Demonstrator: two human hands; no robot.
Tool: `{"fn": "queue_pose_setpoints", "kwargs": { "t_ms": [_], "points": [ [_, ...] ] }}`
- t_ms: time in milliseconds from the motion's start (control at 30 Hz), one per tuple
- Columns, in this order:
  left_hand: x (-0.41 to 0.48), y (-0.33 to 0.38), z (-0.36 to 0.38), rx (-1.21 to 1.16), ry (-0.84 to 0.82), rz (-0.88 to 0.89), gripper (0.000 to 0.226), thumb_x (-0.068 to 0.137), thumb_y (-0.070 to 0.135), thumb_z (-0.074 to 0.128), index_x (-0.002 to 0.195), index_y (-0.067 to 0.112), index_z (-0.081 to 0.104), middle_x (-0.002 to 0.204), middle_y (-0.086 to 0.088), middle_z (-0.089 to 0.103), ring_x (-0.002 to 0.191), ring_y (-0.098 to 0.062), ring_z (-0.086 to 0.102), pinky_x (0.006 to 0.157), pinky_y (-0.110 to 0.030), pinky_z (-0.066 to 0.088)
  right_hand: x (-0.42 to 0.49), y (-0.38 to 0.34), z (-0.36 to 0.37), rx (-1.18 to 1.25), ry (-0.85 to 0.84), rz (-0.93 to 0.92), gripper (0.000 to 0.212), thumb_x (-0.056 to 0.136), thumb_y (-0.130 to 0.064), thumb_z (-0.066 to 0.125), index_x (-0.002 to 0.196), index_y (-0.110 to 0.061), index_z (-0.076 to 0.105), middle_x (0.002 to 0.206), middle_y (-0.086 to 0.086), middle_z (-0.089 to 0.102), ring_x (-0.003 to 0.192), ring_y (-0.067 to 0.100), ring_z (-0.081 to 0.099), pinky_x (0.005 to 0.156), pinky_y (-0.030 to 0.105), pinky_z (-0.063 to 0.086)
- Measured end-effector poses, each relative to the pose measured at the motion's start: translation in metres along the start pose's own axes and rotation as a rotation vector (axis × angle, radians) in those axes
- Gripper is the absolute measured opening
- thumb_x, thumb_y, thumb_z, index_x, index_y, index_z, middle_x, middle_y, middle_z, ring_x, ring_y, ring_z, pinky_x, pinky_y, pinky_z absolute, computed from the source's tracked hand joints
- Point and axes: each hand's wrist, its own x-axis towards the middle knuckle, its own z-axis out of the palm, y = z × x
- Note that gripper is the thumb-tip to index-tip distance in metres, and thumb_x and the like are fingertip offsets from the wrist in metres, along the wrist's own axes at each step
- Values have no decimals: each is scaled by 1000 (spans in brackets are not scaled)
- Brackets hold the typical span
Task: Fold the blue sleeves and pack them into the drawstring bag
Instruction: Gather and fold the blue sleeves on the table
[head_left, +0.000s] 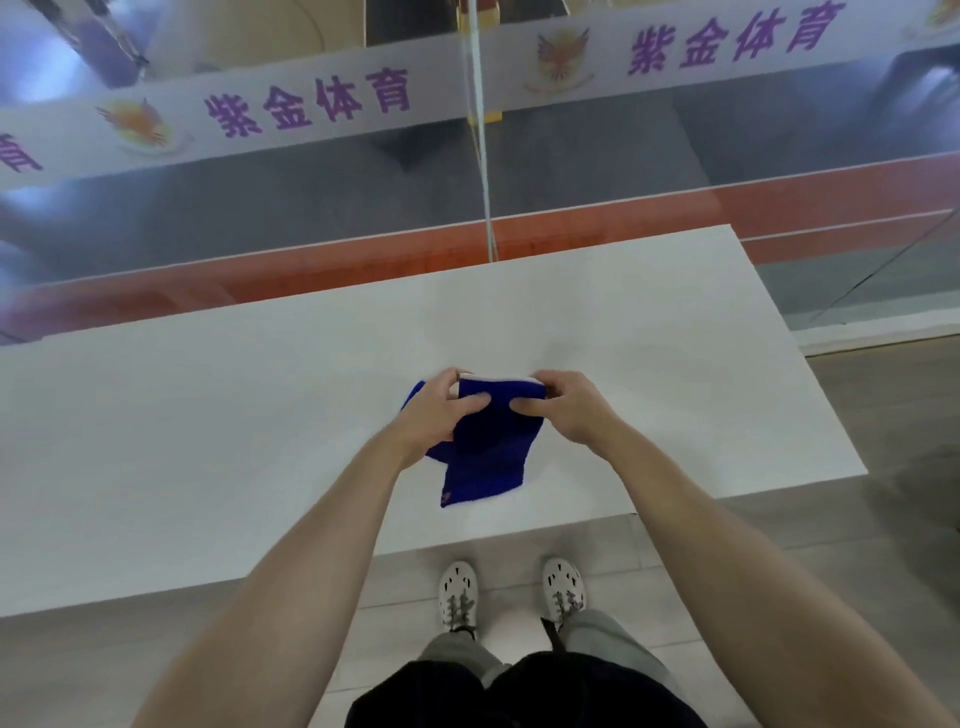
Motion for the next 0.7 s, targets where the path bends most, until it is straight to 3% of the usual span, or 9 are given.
{"fn": "queue_pose_setpoints", "kwargs": {
  "t_ms": [133, 200, 300, 367, 400, 467, 533, 633, 700],
  "points": [
    [-8, -27, -36, 210, -160, -6, 37, 98, 3, 75, 128, 24, 73, 122, 4, 80, 118, -22, 75, 97, -39, 64, 0, -27, 21, 101, 16, -46, 12, 98, -18, 81, 109, -15, 78, 104, 6, 82, 104, 32, 76, 95, 44, 62],
    [-7, -51, -49, 247, -176, -116, 36, 99, 3, 62, 124, 24, 76, 124, 4, 77, 122, -24, 68, 108, -45, 58, -1, -36, 27, 123, 14, -78, 14, 100, -16, 78, 113, -17, 78, 101, 2, 82, 94, 23, 75, 80, 33, 60],
    [-3, -84, -68, -301, -241, -384, 36, 97, 11, 52, 128, 5, 69, 128, -19, 71, 116, -42, 68, 113, -63, 56, -4, -46, 37, 135, 2, -109, 17, 104, -11, 72, 118, -17, 78, 96, -3, 81, 83, 8, 69, 75, 24, 55],
    [-3, -95, -76, -666, -240, -510, 33, 102, 23, 56, 125, 0, 62, 128, -38, 65, 122, -56, 68, 111, -62, 57, -6, -51, 41, 141, -17, -100, 19, 104, -5, 68, 117, -14, 78, 99, -1, 80, 89, 10, 71, 80, 24, 57],
    [-2, -99, -78, -752, -218, -546, 35, 104, 31, 65, 122, 1, 62, 125, -38, 64, 125, -57, 68, 102, -56, 63, -8, -52, 43, 147, -28, -91, 22, 102, 1, 67, 114, -12, 79, 102, 2, 81, 95, 14, 73, 85, 26, 59],
    [-1, -104, -76, -799, -163, -550, 38, 100, 27, 81, 118, -2, 65, 114, -29, 68, 111, -42, 76, 75, -38, 69, -11, -53, 47, 145, -63, -86, 29, 96, 13, 59, 107, -5, 80, 110, 9, 82, 110, 23, 75, 97, 34, 62],
    [5, -107, -74, -815, -78, -503, 34, 94, 8, 82, 122, -2, 66, 105, -19, 72, 90, -25, 73, 65, -28, 66, -14, -50, 54, 153, -56, -73, 33, 92, 17, 54, 98, -2, 80, 115, 11, 81, 116, 25, 75, 99, 33, 62],
    [13, -105, -78, -727, 15, -346, 25, 95, -8, 73, 111, 9, 65, 96, -9, 75, 89, -22, 72, 84, -36, 65, -11, -28, 60, 154, 143, 44, 34, 92, 13, 57, 92, -10, 80, 119, 10, 76, 116, 32, 73, 95, 38, 66],
    [15, -104, -87, -630, 13, -260, 31, 92, -15, 69, 108, 11, 65, 83, -5, 73, 86, -22, 69, 98, -44, 63, -10, -8, 59, 149, 201, 154, 37, 95, 12, 49, 91, -8, 79, 108, 21, 73, 99, 39, 76, 86, 48, 69]
  ]
}}
